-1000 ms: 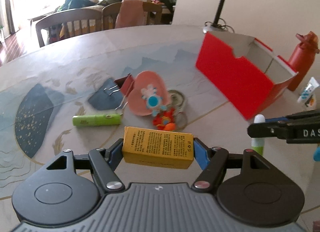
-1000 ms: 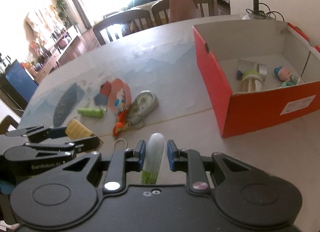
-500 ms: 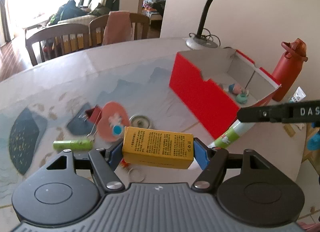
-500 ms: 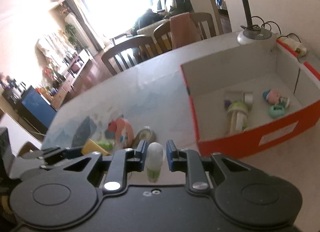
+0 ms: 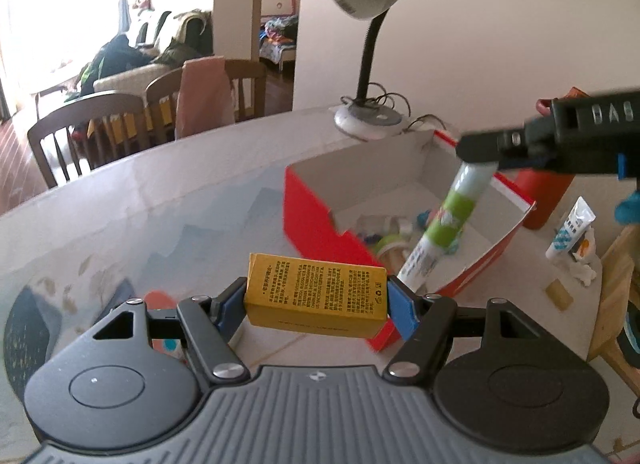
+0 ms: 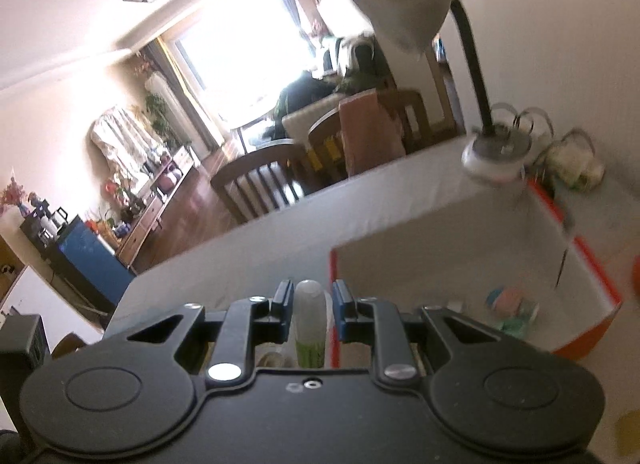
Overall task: Organize rigid objects
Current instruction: 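Carry the yellow carton and glue stick into the red box and open both tools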
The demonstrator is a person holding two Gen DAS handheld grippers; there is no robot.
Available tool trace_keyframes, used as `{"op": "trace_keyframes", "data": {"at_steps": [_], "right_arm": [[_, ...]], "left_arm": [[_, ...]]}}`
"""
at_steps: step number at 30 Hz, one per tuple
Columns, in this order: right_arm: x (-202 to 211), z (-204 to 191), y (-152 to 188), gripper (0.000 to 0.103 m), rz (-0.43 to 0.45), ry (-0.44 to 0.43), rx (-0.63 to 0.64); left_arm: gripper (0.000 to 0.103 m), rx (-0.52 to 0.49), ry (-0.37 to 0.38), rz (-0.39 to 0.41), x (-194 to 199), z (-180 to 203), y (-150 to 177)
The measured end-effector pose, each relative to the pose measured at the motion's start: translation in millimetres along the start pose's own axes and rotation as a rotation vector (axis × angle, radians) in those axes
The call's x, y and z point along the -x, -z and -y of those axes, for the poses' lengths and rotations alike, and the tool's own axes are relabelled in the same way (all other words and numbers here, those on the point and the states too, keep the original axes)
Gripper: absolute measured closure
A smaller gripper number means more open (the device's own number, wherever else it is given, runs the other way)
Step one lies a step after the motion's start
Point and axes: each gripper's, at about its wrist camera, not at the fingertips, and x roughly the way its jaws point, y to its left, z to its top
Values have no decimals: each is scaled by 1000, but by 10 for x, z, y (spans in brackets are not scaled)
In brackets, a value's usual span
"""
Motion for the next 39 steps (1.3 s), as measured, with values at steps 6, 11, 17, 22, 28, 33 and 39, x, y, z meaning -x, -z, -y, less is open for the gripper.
{"op": "trace_keyframes", "data": {"at_steps": [6,11,17,22,28,33,39], "right_arm": [[6,318,-134,83,22,62,16],[-51,657,-142,83,0,124,-3],[-108,947,-112,83,-42,178,-5],[-177,1123,-86,83,-84,206,3],[-227,1251,-70,83,-136,220,15],[-382,1348,-79,83,-187,228,29],[-590,1462,-121,83,-209,233,21]], "left_arm": [[31,-20,3,-7,-196,263,-219],[31,-23,13,-42,-474,469,-353],[31,-57,11,-76,-784,735,-473],[31,-89,18,-103,-1057,938,-544],[31,-100,43,-166,-1417,1108,-603],[31,-101,80,-228,-1656,1219,-632],[31,-118,82,-271,-1867,1313,-658]]}}
